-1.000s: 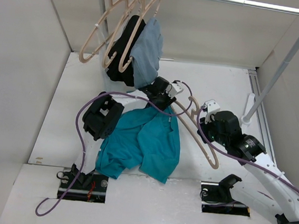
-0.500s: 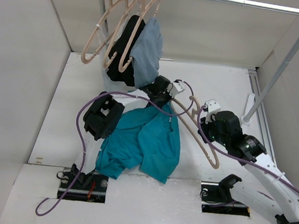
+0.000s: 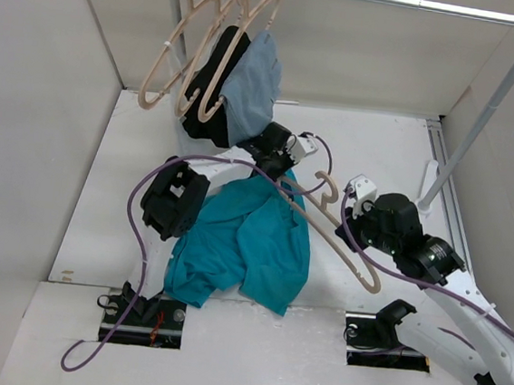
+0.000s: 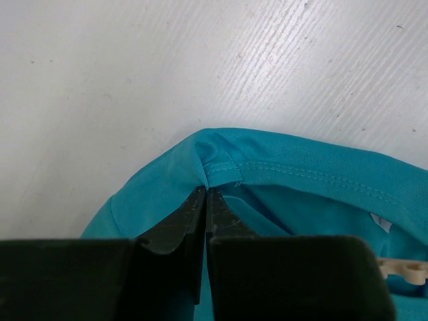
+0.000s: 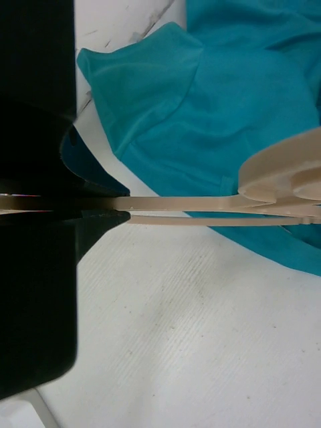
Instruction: Place the t-shirt on the hanger
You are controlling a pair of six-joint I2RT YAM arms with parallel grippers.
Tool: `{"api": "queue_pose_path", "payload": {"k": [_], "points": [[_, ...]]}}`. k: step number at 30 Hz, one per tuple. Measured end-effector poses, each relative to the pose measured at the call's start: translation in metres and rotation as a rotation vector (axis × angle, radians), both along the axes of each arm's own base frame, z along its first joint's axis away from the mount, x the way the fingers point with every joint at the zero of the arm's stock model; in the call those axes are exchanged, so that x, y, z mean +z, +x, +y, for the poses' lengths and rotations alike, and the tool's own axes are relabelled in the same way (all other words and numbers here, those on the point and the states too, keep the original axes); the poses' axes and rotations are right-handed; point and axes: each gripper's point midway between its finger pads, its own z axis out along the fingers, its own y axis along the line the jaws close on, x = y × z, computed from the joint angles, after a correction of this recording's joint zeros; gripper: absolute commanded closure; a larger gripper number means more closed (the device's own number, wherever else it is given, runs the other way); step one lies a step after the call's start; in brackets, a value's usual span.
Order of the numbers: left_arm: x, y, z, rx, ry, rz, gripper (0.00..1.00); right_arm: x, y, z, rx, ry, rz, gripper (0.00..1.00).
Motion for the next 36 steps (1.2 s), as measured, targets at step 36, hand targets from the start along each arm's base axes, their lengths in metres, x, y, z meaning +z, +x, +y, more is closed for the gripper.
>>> {"api": "queue_pose_path", "payload": {"k": [36], "points": [[0.055, -0.037, 0.002, -0.089, -0.048, 0.098, 1.0, -0.037, 0.008, 0.013, -0.039, 0.092, 0.001, 1.0]]}}
